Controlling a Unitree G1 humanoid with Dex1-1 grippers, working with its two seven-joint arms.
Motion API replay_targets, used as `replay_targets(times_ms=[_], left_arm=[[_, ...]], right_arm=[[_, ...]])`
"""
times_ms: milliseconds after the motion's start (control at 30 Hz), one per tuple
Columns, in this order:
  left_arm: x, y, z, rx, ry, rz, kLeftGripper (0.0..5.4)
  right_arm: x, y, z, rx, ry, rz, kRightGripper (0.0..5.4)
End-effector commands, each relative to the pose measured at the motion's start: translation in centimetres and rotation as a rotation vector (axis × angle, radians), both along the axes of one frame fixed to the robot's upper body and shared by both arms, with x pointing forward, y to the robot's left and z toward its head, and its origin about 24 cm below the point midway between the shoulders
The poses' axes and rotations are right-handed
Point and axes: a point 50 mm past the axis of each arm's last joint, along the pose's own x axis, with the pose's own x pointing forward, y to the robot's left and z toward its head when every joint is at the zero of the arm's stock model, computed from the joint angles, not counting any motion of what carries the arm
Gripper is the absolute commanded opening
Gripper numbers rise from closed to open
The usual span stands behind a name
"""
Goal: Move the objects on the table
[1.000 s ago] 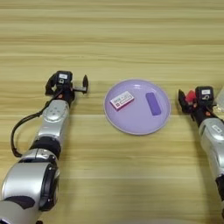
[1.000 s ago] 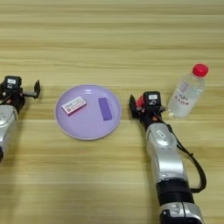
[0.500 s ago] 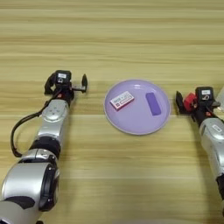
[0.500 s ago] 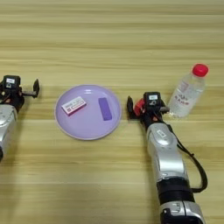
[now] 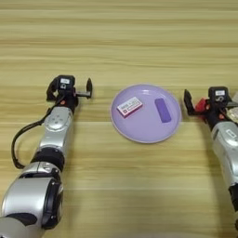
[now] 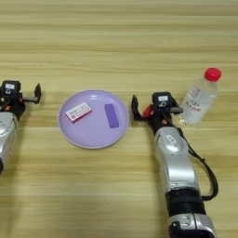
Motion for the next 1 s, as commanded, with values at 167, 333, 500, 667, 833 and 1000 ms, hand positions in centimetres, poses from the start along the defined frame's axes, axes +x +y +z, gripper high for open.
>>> replay_targets(times_ms=[167, 333, 500, 667, 833, 1000], left_arm=[[-0.1, -0.1, -0.2, -0.013, 0.012, 0.011, 5.4], [0.0, -0.3, -0.2, -0.015, 0.012, 0.01, 5.4], [0.0, -0.5, -0.2, -0.016, 0.013, 0.009, 5.4], [0.0, -0.6, -0.2, -0.018, 0.012, 0.008, 5.4], [0.0, -0.7, -0.1, -0.02, 0.012, 0.006, 5.4], [0.1, -0.8, -0.1, -0.022, 0.009, 0.004, 5.4]], right_arm=[[-0.7, 1.6, 1.8, -0.039, -0.016, 0.063, 5.38], [-1.4, 2.5, 2.9, -0.047, 0.027, 0.146, 5.38], [-2.3, 3.7, 3.4, -0.044, 0.089, 0.231, 5.38], [-3.4, 5.0, 3.4, 0.033, 0.192, 0.315, 5.38], [-3.8, 5.3, 2.9, 0.062, 0.29, 0.357, 5.38], [-4.1, 6.0, 2.3, 0.087, 0.359, 0.408, 5.38]])
